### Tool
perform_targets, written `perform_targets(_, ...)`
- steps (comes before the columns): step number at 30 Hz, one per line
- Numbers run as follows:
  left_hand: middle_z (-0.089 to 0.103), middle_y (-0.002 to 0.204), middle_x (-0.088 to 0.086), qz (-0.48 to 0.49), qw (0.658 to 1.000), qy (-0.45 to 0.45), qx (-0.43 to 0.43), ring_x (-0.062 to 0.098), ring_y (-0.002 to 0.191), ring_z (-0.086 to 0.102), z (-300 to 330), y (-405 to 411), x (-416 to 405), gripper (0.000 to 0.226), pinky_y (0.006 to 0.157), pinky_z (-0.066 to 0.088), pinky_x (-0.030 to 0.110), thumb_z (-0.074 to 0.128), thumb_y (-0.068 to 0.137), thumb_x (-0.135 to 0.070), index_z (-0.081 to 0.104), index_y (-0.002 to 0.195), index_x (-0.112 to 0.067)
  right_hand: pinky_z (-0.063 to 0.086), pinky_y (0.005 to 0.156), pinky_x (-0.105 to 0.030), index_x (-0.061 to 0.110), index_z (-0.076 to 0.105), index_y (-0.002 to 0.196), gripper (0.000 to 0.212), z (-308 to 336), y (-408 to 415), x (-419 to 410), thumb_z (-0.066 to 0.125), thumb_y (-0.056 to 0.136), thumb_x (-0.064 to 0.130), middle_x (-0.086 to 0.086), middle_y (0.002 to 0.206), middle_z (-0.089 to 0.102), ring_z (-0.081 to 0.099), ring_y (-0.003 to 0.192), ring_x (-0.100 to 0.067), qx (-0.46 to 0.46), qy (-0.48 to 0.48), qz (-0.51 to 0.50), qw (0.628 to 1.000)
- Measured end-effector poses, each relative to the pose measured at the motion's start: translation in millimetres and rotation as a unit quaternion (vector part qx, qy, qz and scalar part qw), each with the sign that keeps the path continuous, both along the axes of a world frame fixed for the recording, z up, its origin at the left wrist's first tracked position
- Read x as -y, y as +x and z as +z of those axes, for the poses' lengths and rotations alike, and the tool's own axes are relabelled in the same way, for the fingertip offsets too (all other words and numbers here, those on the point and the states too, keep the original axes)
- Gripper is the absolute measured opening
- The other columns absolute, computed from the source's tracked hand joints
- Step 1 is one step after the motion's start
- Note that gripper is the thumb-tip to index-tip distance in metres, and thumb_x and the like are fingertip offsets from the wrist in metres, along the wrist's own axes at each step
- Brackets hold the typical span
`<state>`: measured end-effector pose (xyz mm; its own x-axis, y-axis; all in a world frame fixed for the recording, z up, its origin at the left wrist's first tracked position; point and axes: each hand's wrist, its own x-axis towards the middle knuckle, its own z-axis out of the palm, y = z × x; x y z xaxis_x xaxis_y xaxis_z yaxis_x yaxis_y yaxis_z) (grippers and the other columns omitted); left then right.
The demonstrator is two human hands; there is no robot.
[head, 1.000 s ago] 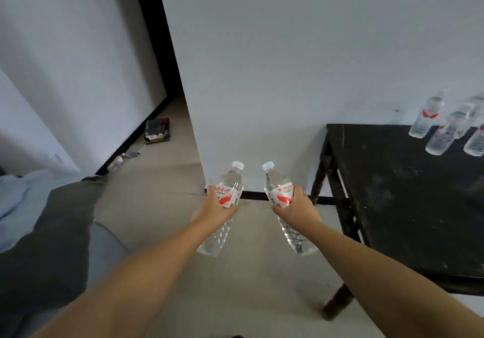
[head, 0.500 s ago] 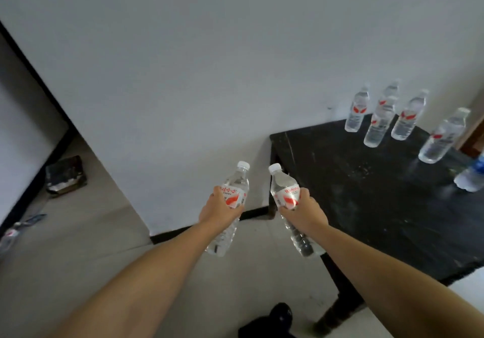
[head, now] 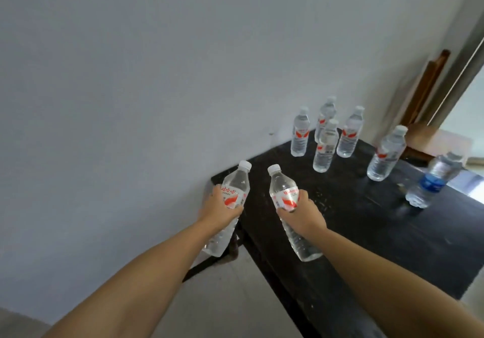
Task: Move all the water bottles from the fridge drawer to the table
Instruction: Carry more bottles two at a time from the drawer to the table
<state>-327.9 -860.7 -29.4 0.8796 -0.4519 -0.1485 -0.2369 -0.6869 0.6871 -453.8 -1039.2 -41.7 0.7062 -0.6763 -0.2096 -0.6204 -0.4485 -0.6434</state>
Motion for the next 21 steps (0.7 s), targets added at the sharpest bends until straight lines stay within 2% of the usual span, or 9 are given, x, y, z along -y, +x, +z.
perform_targets(3,0.055,0.109,-0.002,-0.061,0.998,-0.003,-0.011,0.016,0.094,0.059,-6,10,53,0.059,0.086,0.054,0.04,0.073,0.074,-0.036,0.038,0.119,-0.023,0.053,0.08,-0.037,0.021,0.033,0.131,0.069,-6,-11,35,0.066,0.077,0.048,-0.003,0.118,0.056,0.06,0.099,-0.021,-0.002,0.01,-0.056,0.998)
perform_targets(6,0.056,0.105,-0.002,-0.121,0.992,-0.004,-0.029,0.016,0.092,0.059,-16,11,105,0.057,0.085,0.053,0.038,0.074,0.072,-0.033,0.039,0.115,-0.021,0.045,0.072,-0.032,0.019,0.036,0.128,0.066,-14,-29,67,0.069,0.078,0.047,-0.005,0.119,0.056,0.06,0.1,-0.024,-0.004,0.017,-0.119,0.993)
perform_targets(9,0.055,0.105,-0.004,-0.181,0.981,-0.017,-0.063,0.015,0.092,0.058,-26,7,160,0.055,0.084,0.052,0.035,0.075,0.073,-0.031,0.037,0.112,-0.023,0.043,0.073,-0.032,0.016,0.039,0.122,0.06,-21,-48,99,0.07,0.079,0.044,-0.005,0.118,0.057,0.059,0.098,-0.023,0.009,0.022,-0.191,0.981)
perform_targets(12,0.056,0.107,-0.002,-0.246,0.965,-0.023,-0.09,0.017,0.095,0.057,-33,5,230,0.059,0.079,0.047,0.03,0.075,0.075,-0.029,0.037,0.118,-0.017,0.044,0.074,-0.032,0.012,0.04,0.119,0.059,-29,-66,139,0.073,0.079,0.038,-0.006,0.115,0.059,0.057,0.092,-0.019,0.04,0.046,-0.287,0.956)
perform_targets(15,0.058,0.119,0.005,-0.278,0.953,-0.041,-0.115,0.025,0.109,0.058,-34,3,290,0.066,0.085,0.043,0.029,0.078,0.074,-0.024,0.038,0.126,-0.014,0.046,0.079,-0.033,0.011,0.039,0.119,0.059,-30,-77,172,0.075,0.079,0.035,-0.01,0.115,0.06,0.059,0.098,-0.024,0.082,0.073,-0.378,0.919)
perform_targets(18,0.059,0.121,0.008,-0.281,0.947,-0.073,-0.137,0.028,0.111,0.058,-33,2,336,0.066,0.09,0.044,0.031,0.08,0.071,-0.02,0.041,0.124,-0.014,0.044,0.083,-0.032,0.013,0.038,0.123,0.061,-28,-81,197,0.077,0.078,0.028,-0.009,0.116,0.06,0.059,0.103,-0.026,0.131,0.091,-0.43,0.889)
perform_targets(21,0.056,0.12,0.011,-0.306,0.938,-0.083,-0.141,0.029,0.11,0.057,-37,4,377,0.069,0.094,0.047,0.036,0.081,0.069,-0.028,0.042,0.125,-0.018,0.043,0.088,-0.031,0.017,0.042,0.127,0.064,-31,-79,220,0.079,0.075,0.022,-0.005,0.118,0.061,0.059,0.11,-0.027,0.157,0.068,-0.463,0.87)
